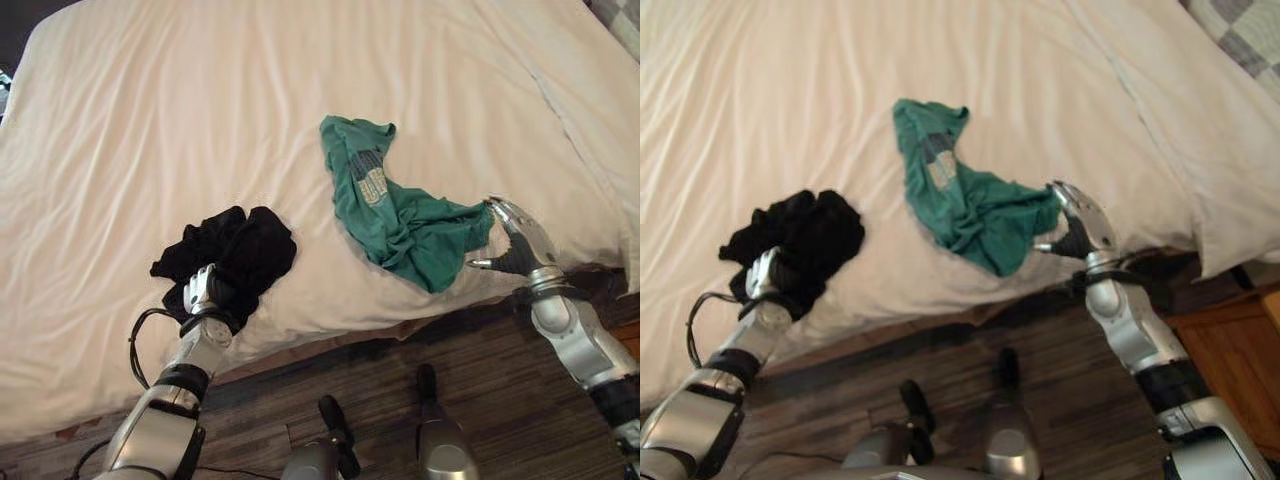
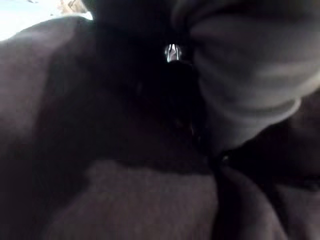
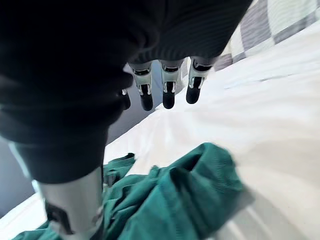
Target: Tidy up the quilt and then pick up the clothes from the bed and put them into the laundry hamper.
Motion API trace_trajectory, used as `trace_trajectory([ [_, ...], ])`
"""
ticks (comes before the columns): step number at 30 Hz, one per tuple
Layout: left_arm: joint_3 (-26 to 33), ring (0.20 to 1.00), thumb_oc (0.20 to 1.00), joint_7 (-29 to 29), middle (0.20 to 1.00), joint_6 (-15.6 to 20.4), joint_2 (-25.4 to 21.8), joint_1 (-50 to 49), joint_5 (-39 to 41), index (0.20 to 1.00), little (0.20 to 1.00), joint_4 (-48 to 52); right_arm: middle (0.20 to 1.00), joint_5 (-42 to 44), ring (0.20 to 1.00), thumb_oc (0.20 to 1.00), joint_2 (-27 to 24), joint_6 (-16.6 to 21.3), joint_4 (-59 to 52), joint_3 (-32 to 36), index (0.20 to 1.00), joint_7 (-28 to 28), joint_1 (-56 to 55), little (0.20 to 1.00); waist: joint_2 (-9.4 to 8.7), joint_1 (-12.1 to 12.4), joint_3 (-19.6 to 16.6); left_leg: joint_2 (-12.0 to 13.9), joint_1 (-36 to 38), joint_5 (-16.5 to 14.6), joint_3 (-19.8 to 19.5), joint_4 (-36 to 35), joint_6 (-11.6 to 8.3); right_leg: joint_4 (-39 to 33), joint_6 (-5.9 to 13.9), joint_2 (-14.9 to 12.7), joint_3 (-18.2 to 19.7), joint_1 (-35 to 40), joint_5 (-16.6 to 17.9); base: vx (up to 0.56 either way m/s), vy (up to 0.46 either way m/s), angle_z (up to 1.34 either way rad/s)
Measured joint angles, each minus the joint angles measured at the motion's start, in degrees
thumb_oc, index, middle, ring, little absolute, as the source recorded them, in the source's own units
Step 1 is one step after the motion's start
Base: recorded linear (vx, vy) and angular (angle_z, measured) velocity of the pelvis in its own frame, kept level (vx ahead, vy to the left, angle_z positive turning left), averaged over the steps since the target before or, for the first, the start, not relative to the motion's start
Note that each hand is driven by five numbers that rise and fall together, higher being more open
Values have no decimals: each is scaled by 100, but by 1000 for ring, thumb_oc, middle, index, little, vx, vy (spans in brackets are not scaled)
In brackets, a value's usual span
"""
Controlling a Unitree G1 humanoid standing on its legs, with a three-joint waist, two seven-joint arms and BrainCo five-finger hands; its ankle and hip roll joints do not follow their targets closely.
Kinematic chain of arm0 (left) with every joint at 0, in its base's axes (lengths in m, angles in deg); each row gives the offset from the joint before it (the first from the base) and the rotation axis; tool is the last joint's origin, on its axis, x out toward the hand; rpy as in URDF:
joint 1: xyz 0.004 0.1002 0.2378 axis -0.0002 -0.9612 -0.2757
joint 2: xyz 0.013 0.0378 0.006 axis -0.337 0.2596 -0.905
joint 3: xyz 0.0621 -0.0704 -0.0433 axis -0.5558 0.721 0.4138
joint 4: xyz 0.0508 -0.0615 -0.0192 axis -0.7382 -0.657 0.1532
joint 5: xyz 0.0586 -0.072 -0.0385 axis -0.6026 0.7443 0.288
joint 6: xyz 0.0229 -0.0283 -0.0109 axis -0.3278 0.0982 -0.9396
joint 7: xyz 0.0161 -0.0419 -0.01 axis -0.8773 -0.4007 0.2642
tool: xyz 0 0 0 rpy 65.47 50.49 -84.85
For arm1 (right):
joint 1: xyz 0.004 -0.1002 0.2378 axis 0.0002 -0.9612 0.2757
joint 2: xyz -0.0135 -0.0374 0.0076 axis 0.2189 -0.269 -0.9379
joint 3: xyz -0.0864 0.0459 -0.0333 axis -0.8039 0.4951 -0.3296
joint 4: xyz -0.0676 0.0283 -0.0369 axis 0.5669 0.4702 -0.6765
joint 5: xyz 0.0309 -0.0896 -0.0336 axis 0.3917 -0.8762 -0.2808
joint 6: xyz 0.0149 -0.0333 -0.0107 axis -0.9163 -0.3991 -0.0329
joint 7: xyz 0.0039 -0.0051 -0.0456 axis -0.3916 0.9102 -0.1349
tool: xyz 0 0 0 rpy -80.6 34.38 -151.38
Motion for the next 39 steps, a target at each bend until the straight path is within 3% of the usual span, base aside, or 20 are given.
trace_trajectory([
  [5,-22,200,200,-234,200,580,190,-1126,578,200,200,1260,1000,507,1000,1000,294,-63,1839,-517,1000,-196,921,1000,75,363,16,-15,-3,38,-318,20,26,1,-44,-19,-323,203,-27,-7,-56,37],
  [9,-93,200,200,-512,200,738,340,-1508,1011,200,200,1301,1000,742,1000,1000,737,-179,3671,-554,1000,-293,1885,1000,298,692,27,-42,-92,91,-636,20,32,2,-66,-59,-628,308,-80,-17,-14,37],
  [10,-99,200,200,-534,200,733,345,-1579,1048,200,200,1271,1000,770,1000,1000,812,-218,3941,-549,1000,-275,2041,1000,317,672,28,-41,-107,92,-675,19,33,1,-66,-58,-658,312,-81,4,-11,34],
  [11,-130,200,200,-611,200,710,354,-1674,1174,200,200,1159,200,878,200,200,829,-270,4146,-554,200,-243,2196,200,357,693,28,-47,-151,115,-754,19,39,1,-66,-64,-738,315,-82,5,-3,24],
  [18,-308,200,200,-827,200,405,493,-2272,1221,200,200,863,200,1308,200,200,901,-309,4491,-84,200,-167,2249,200,376,682,25,-48,-221,124,-1044,-16,-9,0,-82,-67,-1008,417,-103,4,53,22],
  [22,-391,200,200,-994,200,277,675,-2449,1210,200,200,980,200,2095,200,200,1133,25,3544,636,200,-165,1090,200,297,625,-44,-55,-253,86,-1043,-18,25,6,-108,-74,-1029,403,-112,-2,132,2],
  [25,-428,200,200,-1115,200,226,682,-2529,1190,200,200,1003,200,2500,200,200,1420,199,2730,900,200,-346,248,200,133,533,-197,-59,-327,67,-1015,-17,28,10,-126,-76,-998,327,-109,-2,153,-6],
  [28,-423,200,200,-1210,200,141,684,-2519,1075,200,200,881,200,2994,200,200,1794,298,1961,1135,200,-976,-1295,200,-236,301,-337,-100,-137,82,-857,19,67,344,-84,-137,-858,272,-288,-35,191,-14],
  [32,-297,200,200,-1265,200,77,663,-2421,926,200,200,619,200,3468,200,200,2077,-52,2404,927,200,-1710,-2416,200,-542,51,-315,-196,35,-16,-742,19,122,968,142,-255,-322,46,-541,-39,33,-17],
  [33,-190,200,200,-1263,200,86,703,-2307,926,200,200,388,200,3580,200,200,2106,-99,2574,790,200,-1861,-2699,200,-546,48,-278,-235,-2,-20,-808,13,158,1257,201,-280,115,-79,-689,5,-14,5],
  [34,-162,200,200,-1263,200,57,699,-2287,927,200,200,309,200,3605,200,200,2153,-188,2621,771,200,-1926,-2816,200,-561,3,-267,-231,1,-13,-841,3,181,1362,265,-262,321,-144,-770,13,-36,19],
  [35,-64,200,200,-1284,200,31,657,-2268,940,200,200,168,200,3718,200,200,2287,-245,2727,743,200,-2032,-3027,200,-578,-116,-246,-137,6,38,-949,13,178,1397,291,131,1259,-168,-1191,6,-37,14],
  [36,-43,200,200,-1300,200,28,644,-2266,942,200,200,86,200,3795,200,200,2339,-261,2776,713,200,-2062,-3101,200,-563,-122,-231,-122,-4,33,-964,-1,186,1295,228,250,1423,-121,-1223,-4,-65,18],
  [37,-22,200,200,-1308,200,28,653,-2238,941,200,200,21,200,3819,200,200,2347,-273,2834,650,200,-2082,-3110,200,-594,-130,-219,-110,12,46,-996,-17,173,1225,24,307,1483,-50,-1182,-8,-85,22],
  [39,-27,200,200,-1344,200,44,742,-2219,939,200,200,-2,200,3827,200,200,2343,-260,3075,534,200,-2164,-2940,200,-466,-114,-162,35,-43,105,-1124,-18,65,971,17,543,1484,132,-1042,-31,-208,24],
])
